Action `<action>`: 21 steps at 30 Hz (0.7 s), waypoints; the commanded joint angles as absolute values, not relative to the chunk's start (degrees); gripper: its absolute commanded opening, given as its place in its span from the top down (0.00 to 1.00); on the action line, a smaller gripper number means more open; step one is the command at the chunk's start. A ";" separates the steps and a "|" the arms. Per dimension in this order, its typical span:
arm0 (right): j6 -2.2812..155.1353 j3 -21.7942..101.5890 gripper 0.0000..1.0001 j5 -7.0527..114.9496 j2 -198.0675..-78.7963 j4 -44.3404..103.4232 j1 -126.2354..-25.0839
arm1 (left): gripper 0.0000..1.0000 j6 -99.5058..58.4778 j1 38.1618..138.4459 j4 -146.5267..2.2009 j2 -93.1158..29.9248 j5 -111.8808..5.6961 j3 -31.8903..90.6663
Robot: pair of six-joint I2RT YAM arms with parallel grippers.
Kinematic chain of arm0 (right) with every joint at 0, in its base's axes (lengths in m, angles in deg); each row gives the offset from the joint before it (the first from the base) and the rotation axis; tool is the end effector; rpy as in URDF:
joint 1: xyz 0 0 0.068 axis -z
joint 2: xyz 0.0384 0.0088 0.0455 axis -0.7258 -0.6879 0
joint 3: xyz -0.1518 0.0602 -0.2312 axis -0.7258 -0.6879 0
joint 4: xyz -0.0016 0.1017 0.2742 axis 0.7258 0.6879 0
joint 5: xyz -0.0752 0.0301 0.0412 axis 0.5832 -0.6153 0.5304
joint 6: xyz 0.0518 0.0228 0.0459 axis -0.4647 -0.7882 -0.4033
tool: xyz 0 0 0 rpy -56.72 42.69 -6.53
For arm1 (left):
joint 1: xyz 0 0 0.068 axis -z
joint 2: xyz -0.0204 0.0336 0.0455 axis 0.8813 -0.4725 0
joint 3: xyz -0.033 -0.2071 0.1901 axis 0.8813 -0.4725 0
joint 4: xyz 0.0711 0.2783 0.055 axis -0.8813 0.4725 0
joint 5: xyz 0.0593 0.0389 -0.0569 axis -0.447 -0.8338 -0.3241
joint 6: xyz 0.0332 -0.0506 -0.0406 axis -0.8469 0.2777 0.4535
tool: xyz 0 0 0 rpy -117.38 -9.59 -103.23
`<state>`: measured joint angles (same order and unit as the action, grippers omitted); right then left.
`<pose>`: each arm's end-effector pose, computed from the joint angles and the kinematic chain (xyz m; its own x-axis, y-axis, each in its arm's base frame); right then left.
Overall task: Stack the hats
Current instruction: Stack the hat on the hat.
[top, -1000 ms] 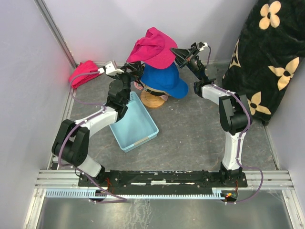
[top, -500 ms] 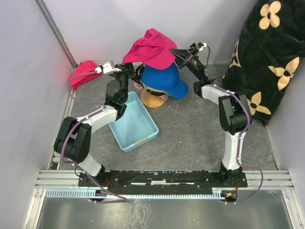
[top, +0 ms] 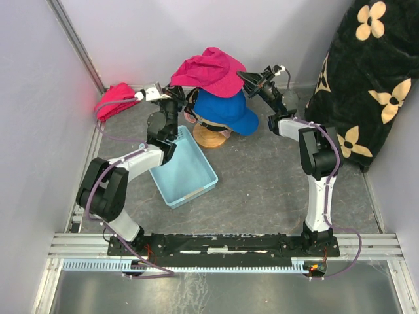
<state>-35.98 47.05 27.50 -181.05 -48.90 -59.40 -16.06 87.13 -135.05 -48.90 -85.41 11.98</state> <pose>0.5002 0.1492 0.2799 -0.8281 0.5523 0.0963 -0.2080 -0.4623 0.8620 0.3759 -0.1506 0.3230 0.3776 -0.4578 -0.8049 0.1736 0.8888 -0.4241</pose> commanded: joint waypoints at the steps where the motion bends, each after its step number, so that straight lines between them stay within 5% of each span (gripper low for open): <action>1: -36.72 44.22 0.96 27.42 -180.53 -53.76 -57.39 | 0.73 -24.60 88.84 -138.79 -50.10 -86.59 14.77; 21: -36.91 34.20 0.96 26.05 -179.86 -53.85 -53.60 | 0.72 -38.40 94.72 -138.61 -50.51 -88.39 11.55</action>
<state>-36.52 35.44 26.76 -181.07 -49.51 -54.26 -32.96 94.43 -135.40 -51.45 -86.35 12.51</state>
